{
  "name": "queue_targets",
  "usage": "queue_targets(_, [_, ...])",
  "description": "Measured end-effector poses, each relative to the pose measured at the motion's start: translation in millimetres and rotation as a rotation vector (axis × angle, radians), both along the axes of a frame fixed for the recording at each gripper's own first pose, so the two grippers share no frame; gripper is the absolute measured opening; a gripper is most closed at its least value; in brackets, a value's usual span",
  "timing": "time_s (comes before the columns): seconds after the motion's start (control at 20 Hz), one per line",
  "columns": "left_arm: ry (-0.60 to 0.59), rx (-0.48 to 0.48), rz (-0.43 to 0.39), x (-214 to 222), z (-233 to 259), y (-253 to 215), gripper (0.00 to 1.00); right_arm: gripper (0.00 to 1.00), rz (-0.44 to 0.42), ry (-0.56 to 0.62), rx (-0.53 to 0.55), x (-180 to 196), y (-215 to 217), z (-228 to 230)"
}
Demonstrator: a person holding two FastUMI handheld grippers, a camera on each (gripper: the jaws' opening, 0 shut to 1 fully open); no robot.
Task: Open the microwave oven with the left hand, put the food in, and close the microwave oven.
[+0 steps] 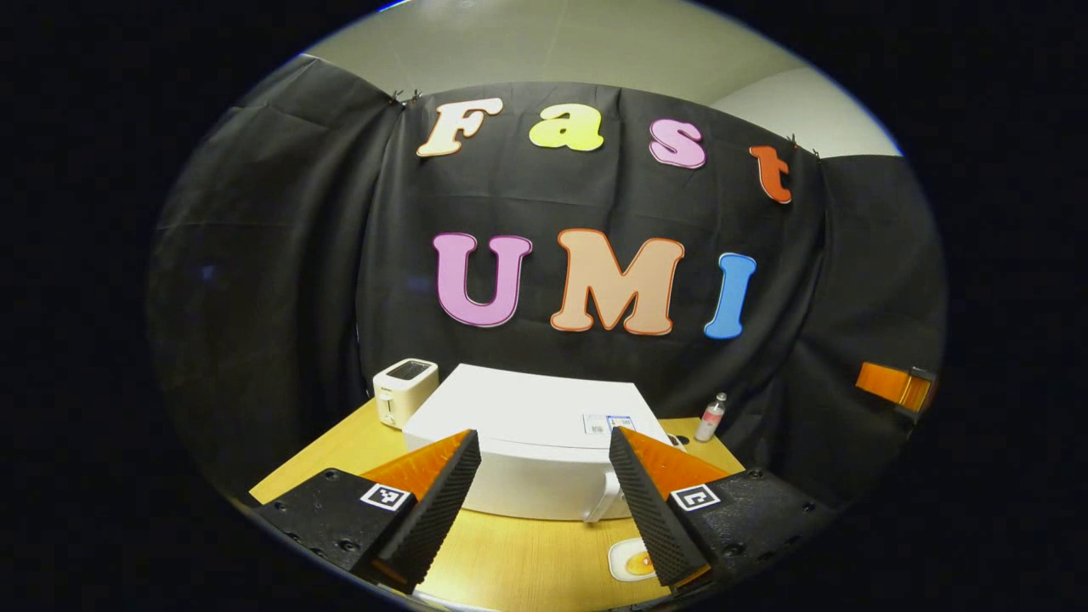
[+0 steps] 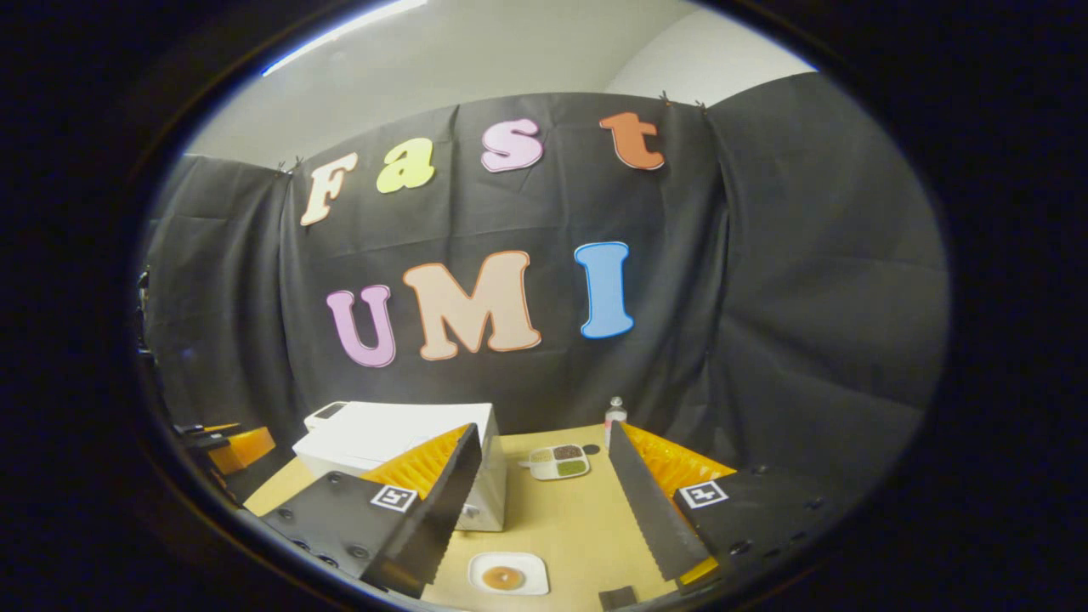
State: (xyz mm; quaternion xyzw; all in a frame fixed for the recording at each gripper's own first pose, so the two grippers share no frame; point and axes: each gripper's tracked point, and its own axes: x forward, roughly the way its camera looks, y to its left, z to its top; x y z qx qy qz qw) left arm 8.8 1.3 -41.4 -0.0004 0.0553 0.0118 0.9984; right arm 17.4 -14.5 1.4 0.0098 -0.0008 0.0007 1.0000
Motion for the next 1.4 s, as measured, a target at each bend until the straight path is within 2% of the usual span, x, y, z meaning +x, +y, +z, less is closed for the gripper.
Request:
queue_targets(0.25, [0.083,0.025,-0.033,5,-45,-9,0.96,0.92,-0.009,0.015,-0.011,-1,-2,-4])
queue_targets(0.35, [0.117,0.034,-0.062,9,-67,-16,0.96,0.92,-0.017,0.016,-0.01,-6,-2,-5])
queue_targets(0.4, [0.141,0.035,-0.074,11,-80,-19,0.96,0.95,-0.023,0.015,-0.009,-8,-4,-4])
queue_targets(0.5, [0.186,0.029,-0.1,16,-103,-25,0.96,0.92,-0.041,0.018,-0.008,-14,-8,-6])
queue_targets(0.65, [0.244,0.023,-0.15,25,-138,-36,0.96,0.92,-0.077,0.029,-0.004,-24,-17,-9])
queue_targets(0.85, [0.346,0.069,-0.205,41,-182,-47,0.96,0.95,-0.106,0.018,0.025,-35,-19,-5])
queue_targets(0.95, [0.37,0.081,-0.226,54,-201,-53,0.96,0.91,-0.128,0.014,0.031,-41,-22,-4])
queue_targets(1.25, [0.403,0.079,-0.238,95,-255,-67,0.96,0.92,-0.225,0.021,0.038,-56,-42,-7])
queue_targets(1.35, [0.42,0.059,-0.235,105,-266,-74,0.93,0.92,-0.25,0.021,0.048,-61,-46,-7])
queue_targets(1.4, [0.427,0.055,-0.234,109,-271,-76,0.96,0.92,-0.263,0.021,0.051,-64,-49,-8])
